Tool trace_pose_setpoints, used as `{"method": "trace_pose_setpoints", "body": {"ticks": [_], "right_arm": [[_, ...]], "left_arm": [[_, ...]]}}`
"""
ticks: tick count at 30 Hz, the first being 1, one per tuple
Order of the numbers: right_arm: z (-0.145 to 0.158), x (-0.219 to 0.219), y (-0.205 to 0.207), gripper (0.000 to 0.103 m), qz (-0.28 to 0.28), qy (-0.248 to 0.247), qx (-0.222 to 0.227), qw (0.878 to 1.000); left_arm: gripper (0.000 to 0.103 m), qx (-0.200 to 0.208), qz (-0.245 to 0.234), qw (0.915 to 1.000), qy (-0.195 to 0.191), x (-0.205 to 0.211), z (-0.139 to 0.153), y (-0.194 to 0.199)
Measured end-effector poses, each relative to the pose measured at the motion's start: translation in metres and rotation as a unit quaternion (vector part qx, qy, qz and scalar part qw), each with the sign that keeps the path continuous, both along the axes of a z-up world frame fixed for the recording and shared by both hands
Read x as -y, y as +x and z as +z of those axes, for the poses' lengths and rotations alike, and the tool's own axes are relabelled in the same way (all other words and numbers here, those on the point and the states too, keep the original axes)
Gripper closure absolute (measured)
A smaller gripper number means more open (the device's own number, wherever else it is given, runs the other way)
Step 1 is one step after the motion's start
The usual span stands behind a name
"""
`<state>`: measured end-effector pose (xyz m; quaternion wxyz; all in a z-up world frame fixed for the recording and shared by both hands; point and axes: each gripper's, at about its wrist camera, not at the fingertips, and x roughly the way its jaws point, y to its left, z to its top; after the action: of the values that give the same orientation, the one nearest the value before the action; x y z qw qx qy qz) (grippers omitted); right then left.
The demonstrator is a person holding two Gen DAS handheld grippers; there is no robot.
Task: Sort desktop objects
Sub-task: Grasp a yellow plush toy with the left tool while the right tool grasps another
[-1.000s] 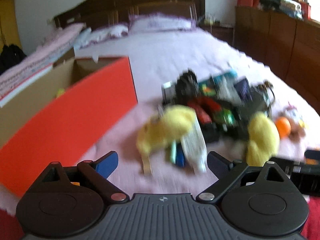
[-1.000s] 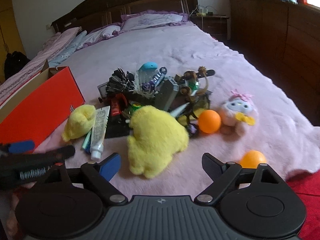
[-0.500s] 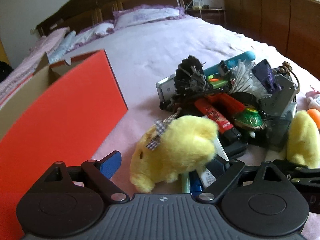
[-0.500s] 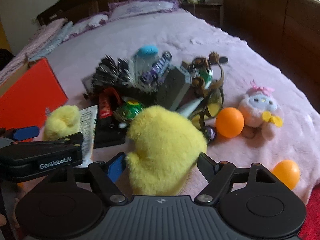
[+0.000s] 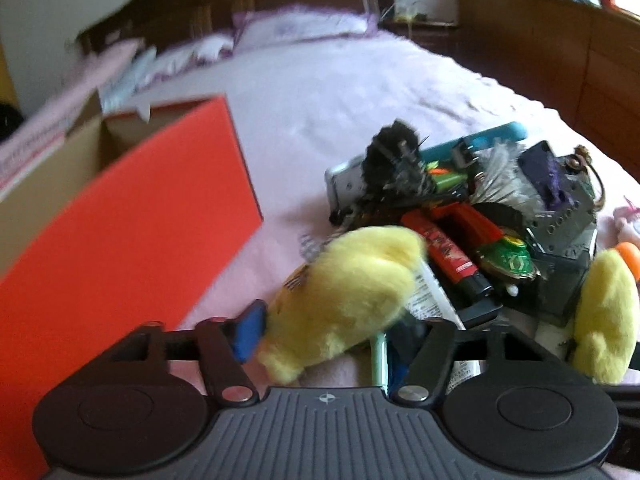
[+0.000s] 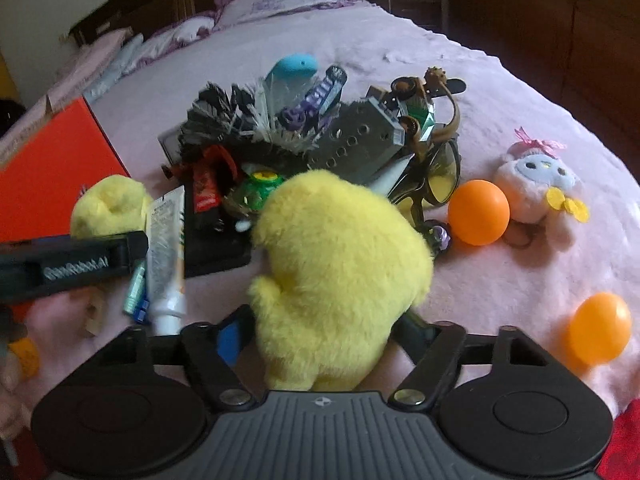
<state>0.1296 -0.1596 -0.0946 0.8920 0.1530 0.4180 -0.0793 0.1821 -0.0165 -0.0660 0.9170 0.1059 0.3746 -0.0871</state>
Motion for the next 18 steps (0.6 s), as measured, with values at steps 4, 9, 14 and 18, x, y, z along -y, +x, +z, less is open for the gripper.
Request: {"method": "trace_pose_setpoints", "body": {"ticks": [4, 9, 14, 18], "right_arm": [[0.004, 0.000, -0.009, 0.055, 0.000, 0.018, 0.013, 1.000], [0.017, -0.001, -0.021, 0.063, 0.011, 0.012, 0.032, 0.999], [0.029, 0.001, -0.034, 0.064, 0.026, 0.009, 0.038, 0.999], [0.027, 0.006, -0.035, 0.059, 0.013, 0.019, 0.019, 1.000]], "left_arm": [[0.057, 0.018, -0.008, 0.9997, -0.014, -0.004, 0.005, -0.007], [0.060, 0.012, -0.007, 0.9991, -0.040, -0.013, 0.008, -0.011], [0.048, 0.014, -0.012, 0.9995, -0.026, -0.007, 0.004, -0.004], [0.050, 0.001, -0.016, 0.9997, -0.018, -0.005, 0.000, 0.002]]}}
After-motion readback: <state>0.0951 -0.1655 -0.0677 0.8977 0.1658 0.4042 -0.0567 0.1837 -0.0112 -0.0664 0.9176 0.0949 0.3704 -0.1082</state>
